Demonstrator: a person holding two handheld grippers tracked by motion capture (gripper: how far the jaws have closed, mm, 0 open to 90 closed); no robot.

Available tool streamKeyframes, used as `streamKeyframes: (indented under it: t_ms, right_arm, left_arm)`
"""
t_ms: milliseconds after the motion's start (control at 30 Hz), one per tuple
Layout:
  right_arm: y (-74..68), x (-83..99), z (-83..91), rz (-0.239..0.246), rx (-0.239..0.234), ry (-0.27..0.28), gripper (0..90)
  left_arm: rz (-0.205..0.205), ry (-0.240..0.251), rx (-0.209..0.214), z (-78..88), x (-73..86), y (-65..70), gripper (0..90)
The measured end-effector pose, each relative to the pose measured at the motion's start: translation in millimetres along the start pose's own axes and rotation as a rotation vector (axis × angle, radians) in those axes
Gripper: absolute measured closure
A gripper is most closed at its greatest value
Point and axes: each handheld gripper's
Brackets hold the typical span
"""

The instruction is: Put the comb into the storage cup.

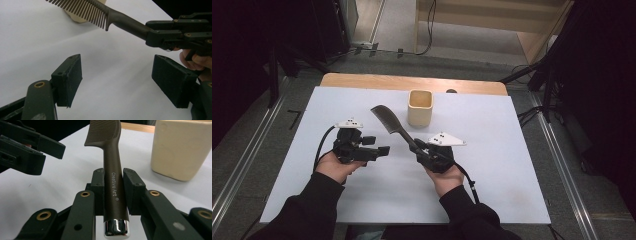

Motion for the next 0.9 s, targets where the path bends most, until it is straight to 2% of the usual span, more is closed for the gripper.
streamKeyframes:
  t_ms: [233,467,667,900]
  right_arm:
    - [-2.9,4.2,-6.7,-0.017,-0.002,0.035,70.3]
    - [-4.2,5.3,-11.9,-0.036,-0.018,0.042,70.3]
    - [-5.8,5.7,-14.6,-0.047,-0.010,0.043,70.3]
    - [-6.8,6.5,-17.5,-0.038,-0.008,0.043,70.3]
  left_arm:
    - [0.047,0.013,0.002,1.2,-4.9,-6.7,25.0]
    - [0.052,0.019,-0.007,0.0,-6.0,-10.9,25.0]
    - [0.060,0.017,-0.014,-2.6,-8.0,-13.3,25.0]
    - [0.084,0.015,-0.016,-3.6,-12.1,-15.6,25.1]
Point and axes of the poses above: each handheld gripper's, and its own axes: z roughly backward along the jaws, x roughly out of its underside, y roughly to its right, and after that the axes turned 13 degrees about -z, right-handed
